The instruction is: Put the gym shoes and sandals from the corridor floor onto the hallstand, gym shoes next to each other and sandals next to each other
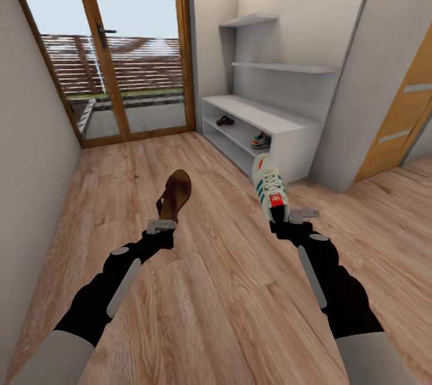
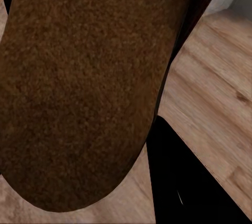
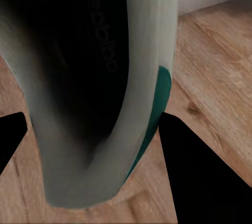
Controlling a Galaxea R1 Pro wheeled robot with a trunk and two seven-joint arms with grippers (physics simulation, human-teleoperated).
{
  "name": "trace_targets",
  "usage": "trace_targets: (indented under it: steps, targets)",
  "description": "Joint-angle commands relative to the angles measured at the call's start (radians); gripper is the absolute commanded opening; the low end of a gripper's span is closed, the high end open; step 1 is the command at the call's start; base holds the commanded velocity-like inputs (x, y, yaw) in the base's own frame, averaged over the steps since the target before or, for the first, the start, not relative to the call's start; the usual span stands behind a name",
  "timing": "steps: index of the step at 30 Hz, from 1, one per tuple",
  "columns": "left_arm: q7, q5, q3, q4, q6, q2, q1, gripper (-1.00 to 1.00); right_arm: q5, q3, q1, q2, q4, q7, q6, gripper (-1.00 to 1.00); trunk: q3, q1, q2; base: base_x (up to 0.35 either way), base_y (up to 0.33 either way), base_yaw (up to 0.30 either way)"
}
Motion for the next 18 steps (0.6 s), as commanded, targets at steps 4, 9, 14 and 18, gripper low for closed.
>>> trace_targets:
  steps: [4, 9, 14, 18]
  targets:
    - [-0.003, 0.001, -0.001, -0.001, 0.005, 0.000, -0.001, -1.00, -0.009, 0.003, 0.000, -0.001, -0.002, -0.012, 0.005, -1.00, 0.003, 0.000, 0.000, 0.326, 0.169, 0.261]
    - [-0.003, 0.001, -0.001, 0.000, 0.005, -0.003, -0.001, -1.00, -0.009, 0.003, 0.000, -0.001, -0.002, -0.011, 0.005, -1.00, 0.005, 0.000, 0.000, 0.312, 0.193, 0.268]
    - [-0.003, 0.001, -0.001, 0.000, 0.005, -0.006, -0.001, -1.00, -0.009, 0.003, 0.000, -0.001, -0.002, -0.012, 0.005, -1.00, 0.006, 0.000, 0.000, 0.310, 0.197, 0.280]
    - [-0.003, 0.001, -0.002, 0.001, 0.005, -0.012, -0.001, -1.00, -0.009, 0.003, 0.000, -0.001, -0.002, -0.011, 0.005, -1.00, 0.006, 0.000, 0.000, 0.314, 0.167, 0.040]
